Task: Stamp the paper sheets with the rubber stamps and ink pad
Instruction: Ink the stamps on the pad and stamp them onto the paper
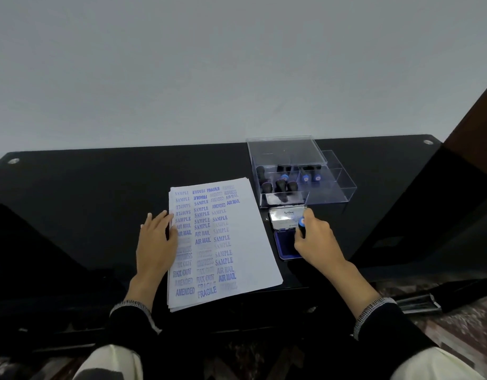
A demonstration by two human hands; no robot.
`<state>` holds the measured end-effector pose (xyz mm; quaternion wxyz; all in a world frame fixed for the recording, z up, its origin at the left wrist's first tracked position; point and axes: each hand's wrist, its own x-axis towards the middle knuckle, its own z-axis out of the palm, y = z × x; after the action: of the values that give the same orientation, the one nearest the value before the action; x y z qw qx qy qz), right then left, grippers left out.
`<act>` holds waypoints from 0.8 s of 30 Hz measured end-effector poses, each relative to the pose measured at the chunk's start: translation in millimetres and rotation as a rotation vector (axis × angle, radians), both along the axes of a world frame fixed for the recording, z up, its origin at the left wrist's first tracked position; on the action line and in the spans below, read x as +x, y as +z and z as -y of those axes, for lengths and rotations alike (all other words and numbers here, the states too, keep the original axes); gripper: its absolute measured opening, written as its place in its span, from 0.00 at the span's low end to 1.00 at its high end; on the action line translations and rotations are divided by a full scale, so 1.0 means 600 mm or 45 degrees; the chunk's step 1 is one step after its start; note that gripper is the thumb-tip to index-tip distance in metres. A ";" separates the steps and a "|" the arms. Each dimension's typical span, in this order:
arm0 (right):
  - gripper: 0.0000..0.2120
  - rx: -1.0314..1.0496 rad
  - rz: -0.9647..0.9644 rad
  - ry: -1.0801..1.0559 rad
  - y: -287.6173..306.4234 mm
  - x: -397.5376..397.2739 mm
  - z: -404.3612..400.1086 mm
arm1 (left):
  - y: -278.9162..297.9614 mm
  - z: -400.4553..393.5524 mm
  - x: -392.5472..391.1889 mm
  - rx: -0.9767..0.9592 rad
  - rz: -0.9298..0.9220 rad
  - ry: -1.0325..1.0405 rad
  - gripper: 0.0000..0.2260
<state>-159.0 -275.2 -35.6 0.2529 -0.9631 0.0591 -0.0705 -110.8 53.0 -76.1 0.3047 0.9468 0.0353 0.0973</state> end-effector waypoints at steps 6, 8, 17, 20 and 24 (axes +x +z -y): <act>0.08 0.206 -0.122 -0.086 0.006 0.012 0.010 | -0.002 0.003 -0.002 0.028 -0.004 -0.014 0.20; 0.08 0.170 -0.138 -0.085 0.009 0.014 0.008 | -0.004 0.003 -0.003 0.044 -0.011 -0.014 0.20; 0.08 -0.022 -0.014 -0.060 0.005 0.003 -0.011 | -0.003 0.007 -0.009 0.119 -0.013 -0.034 0.20; 0.07 0.190 -0.079 -0.118 0.006 0.006 -0.002 | -0.003 0.008 -0.010 0.115 -0.005 -0.028 0.20; 0.05 0.266 -0.222 -0.128 0.019 0.029 0.006 | -0.004 0.009 -0.010 0.135 -0.011 -0.026 0.20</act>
<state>-141.8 -278.6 -24.4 0.3418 -0.9298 0.1360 0.0073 -116.8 47.8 -78.5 0.2549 0.9623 0.0215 0.0919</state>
